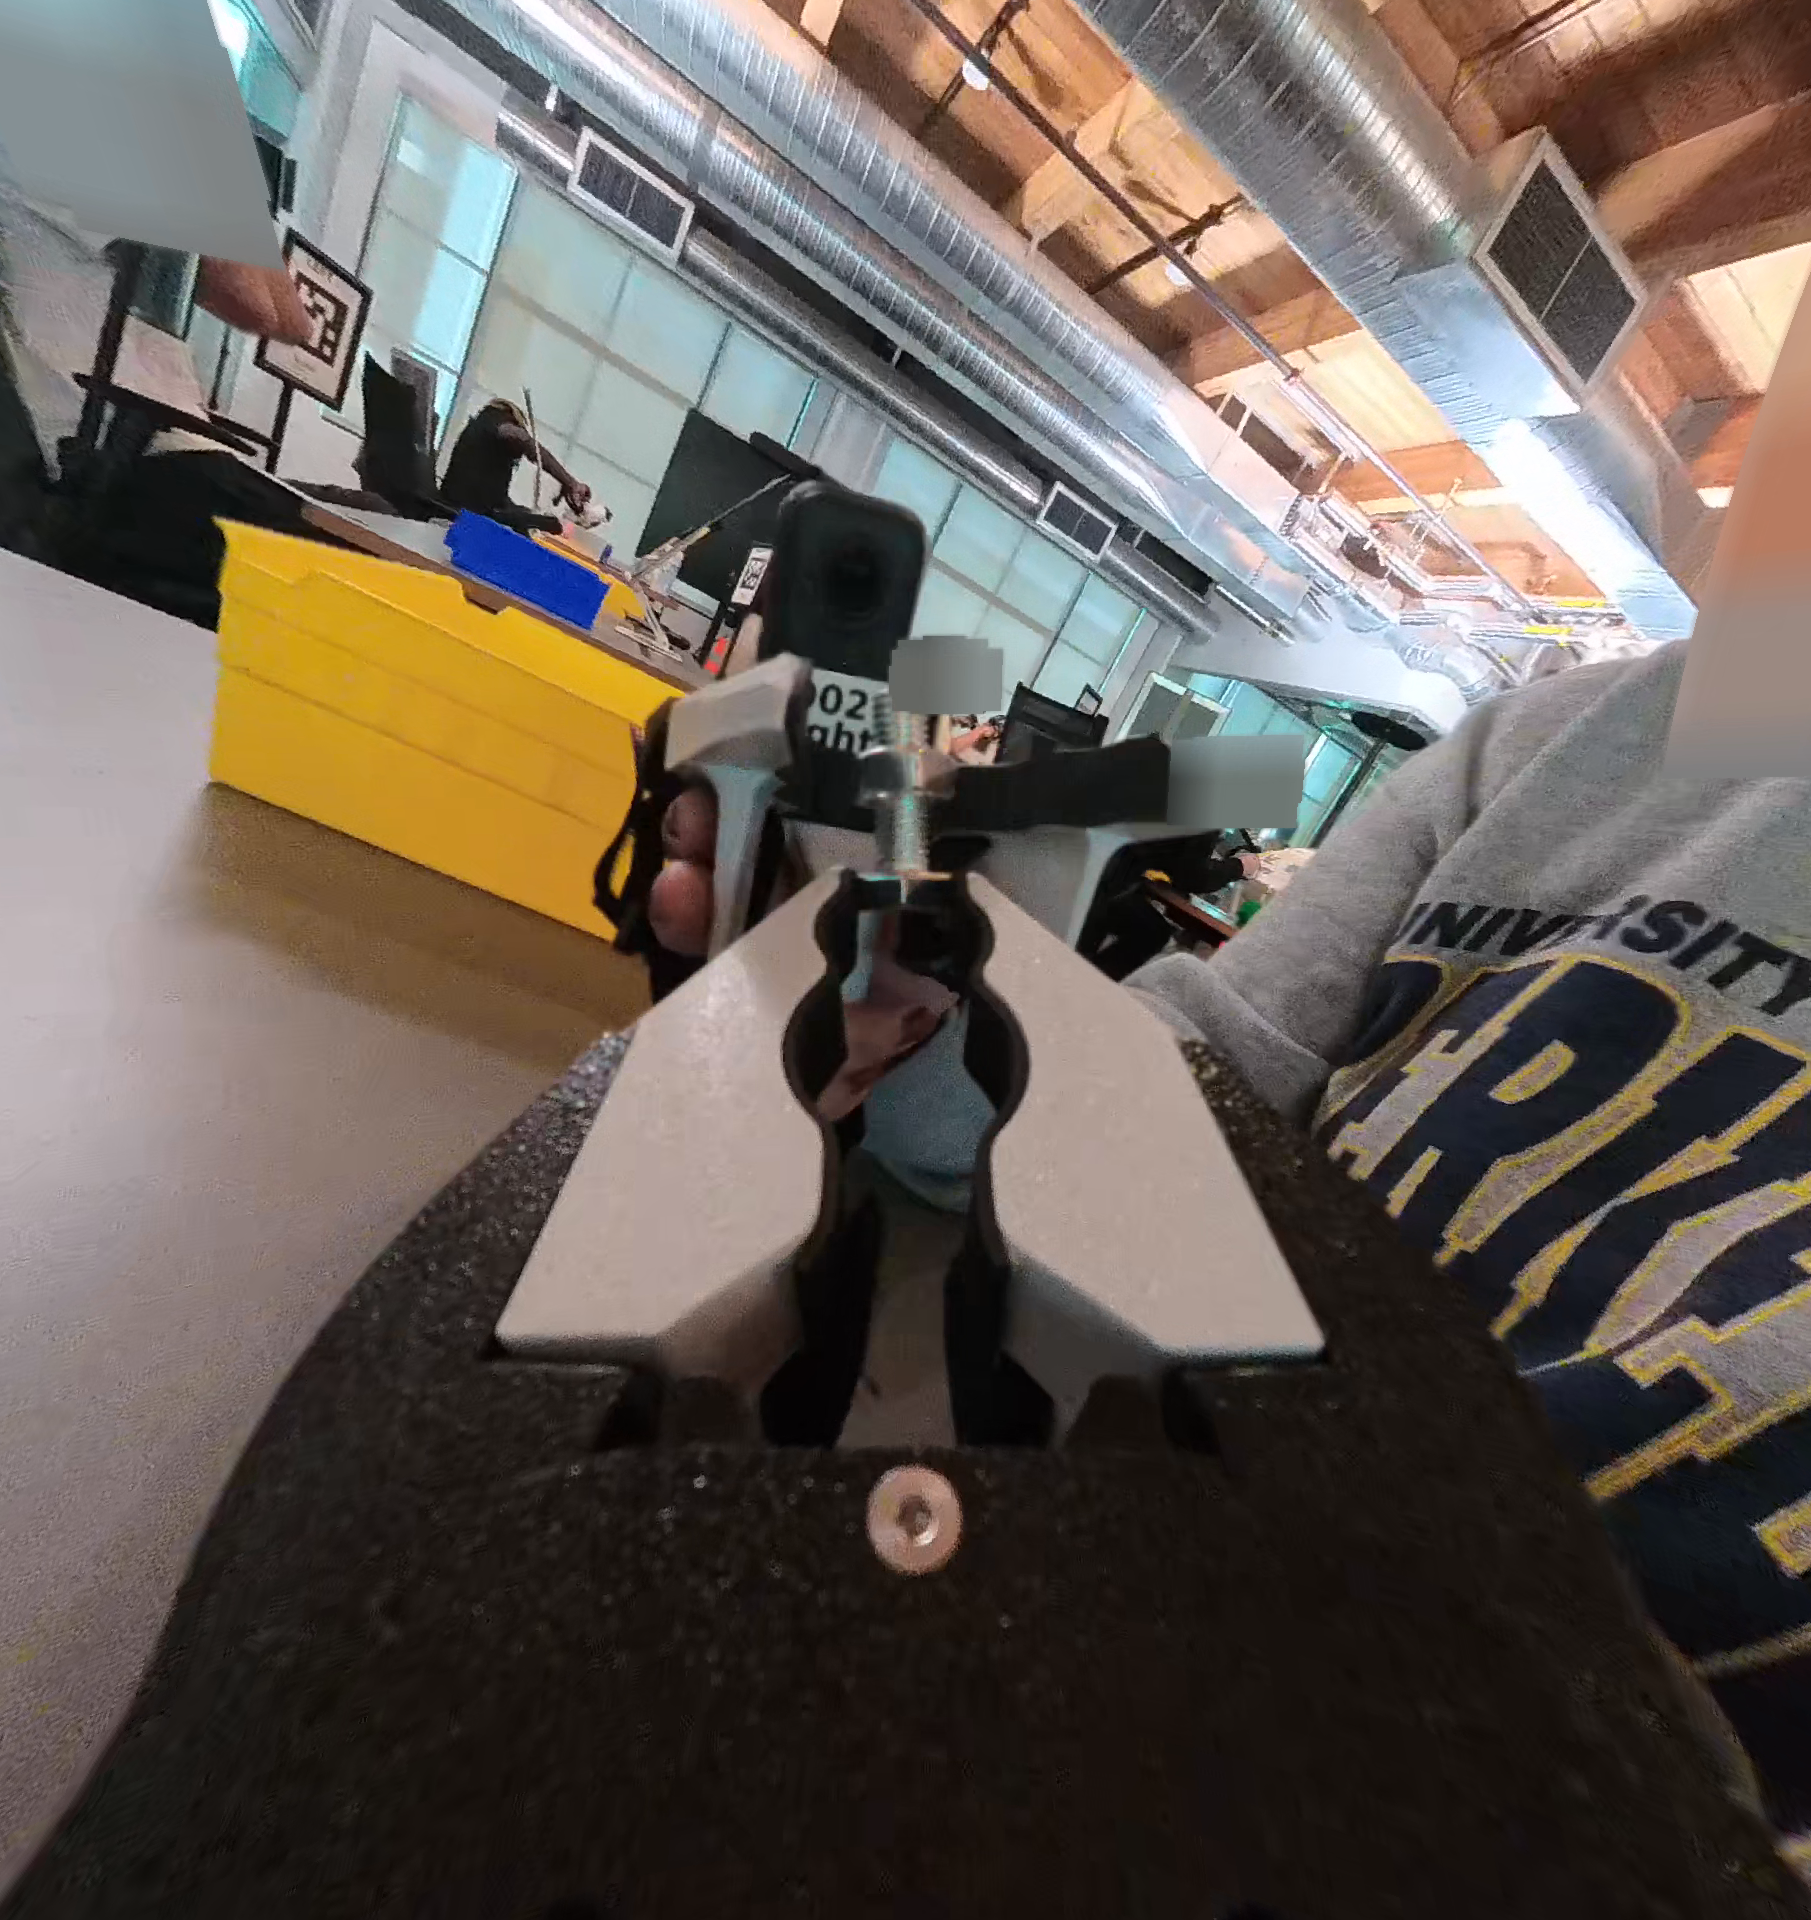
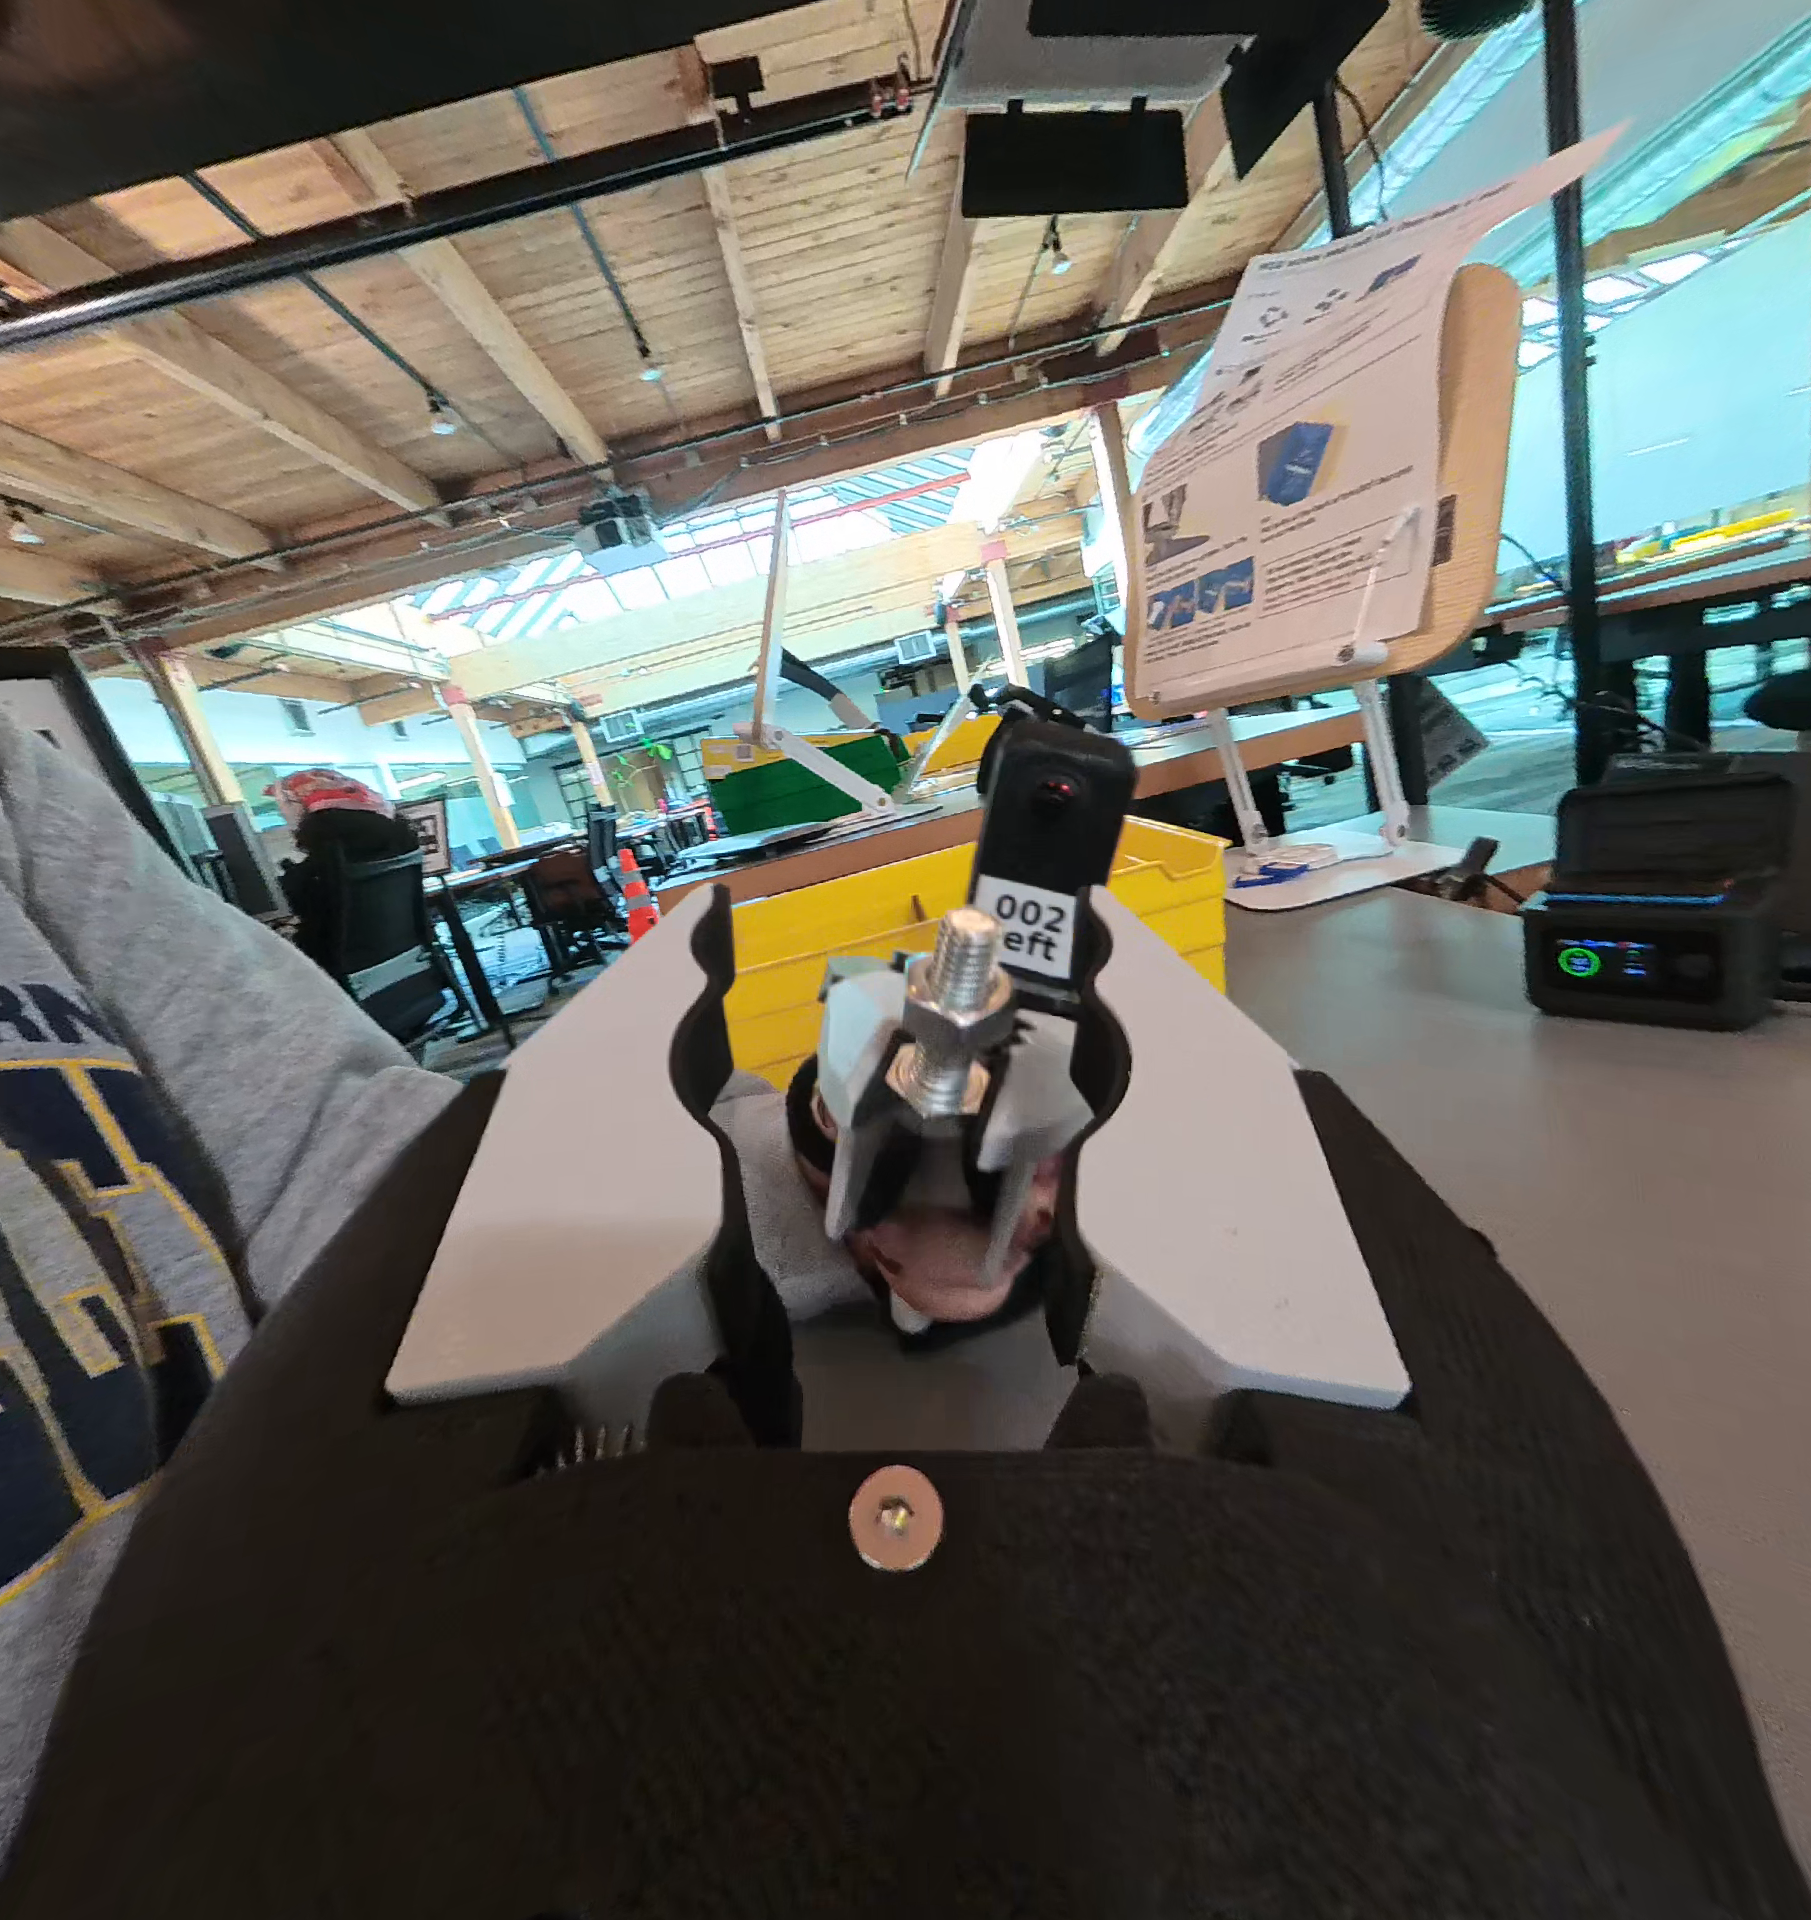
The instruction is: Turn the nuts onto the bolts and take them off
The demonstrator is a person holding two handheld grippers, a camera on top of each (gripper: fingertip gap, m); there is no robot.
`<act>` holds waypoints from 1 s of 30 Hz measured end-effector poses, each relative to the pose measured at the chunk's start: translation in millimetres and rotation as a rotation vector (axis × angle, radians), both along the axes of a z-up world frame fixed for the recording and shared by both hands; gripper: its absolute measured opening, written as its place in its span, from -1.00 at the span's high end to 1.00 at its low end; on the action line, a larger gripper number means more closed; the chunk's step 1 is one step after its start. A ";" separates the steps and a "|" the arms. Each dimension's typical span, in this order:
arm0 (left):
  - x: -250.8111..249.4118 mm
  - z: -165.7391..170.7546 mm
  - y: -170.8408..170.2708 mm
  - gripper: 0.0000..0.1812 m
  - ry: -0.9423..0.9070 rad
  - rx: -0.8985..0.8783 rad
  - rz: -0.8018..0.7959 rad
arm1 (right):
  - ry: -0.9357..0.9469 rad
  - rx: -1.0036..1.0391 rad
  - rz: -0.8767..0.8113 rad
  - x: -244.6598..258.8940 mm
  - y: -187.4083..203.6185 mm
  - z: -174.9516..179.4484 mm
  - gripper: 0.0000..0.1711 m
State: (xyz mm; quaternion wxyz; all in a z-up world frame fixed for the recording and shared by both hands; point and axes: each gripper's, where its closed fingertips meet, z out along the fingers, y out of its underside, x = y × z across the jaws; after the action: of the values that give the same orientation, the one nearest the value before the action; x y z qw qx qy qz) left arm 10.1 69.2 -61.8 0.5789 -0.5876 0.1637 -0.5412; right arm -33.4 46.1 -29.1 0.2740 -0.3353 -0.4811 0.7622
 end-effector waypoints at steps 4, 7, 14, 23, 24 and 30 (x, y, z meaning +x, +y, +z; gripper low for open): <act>-13.8 1.6 5.5 0.84 -0.018 0.015 0.078 | -0.008 0.015 0.006 0.2 -2.3 -1.1 0.20; -51.6 9.1 12.6 0.85 -0.041 0.060 0.297 | -0.001 -0.008 0.000 4.1 7.6 -0.1 0.15; -41.2 1.4 14.3 0.84 0.091 0.079 0.309 | -0.051 -0.064 -0.121 -3.7 32.8 -4.5 0.49; -20.9 -5.8 12.8 0.84 0.171 0.094 0.242 | -0.077 -0.047 -0.113 -2.2 34.1 -8.3 0.91; -20.6 -5.8 13.0 0.85 0.172 0.096 0.245 | -0.082 -0.046 -0.110 -2.0 34.5 -8.4 0.91; -51.6 -9.9 32.1 0.17 0.269 0.095 0.524 | -0.119 0.089 -0.249 7.9 44.9 9.9 0.92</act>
State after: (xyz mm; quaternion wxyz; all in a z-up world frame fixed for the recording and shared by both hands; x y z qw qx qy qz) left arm -41.5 101.3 -71.7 0.6989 -0.6485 0.1069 -0.2821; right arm -25.5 91.0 -19.2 0.3519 -0.4245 -0.4844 0.6792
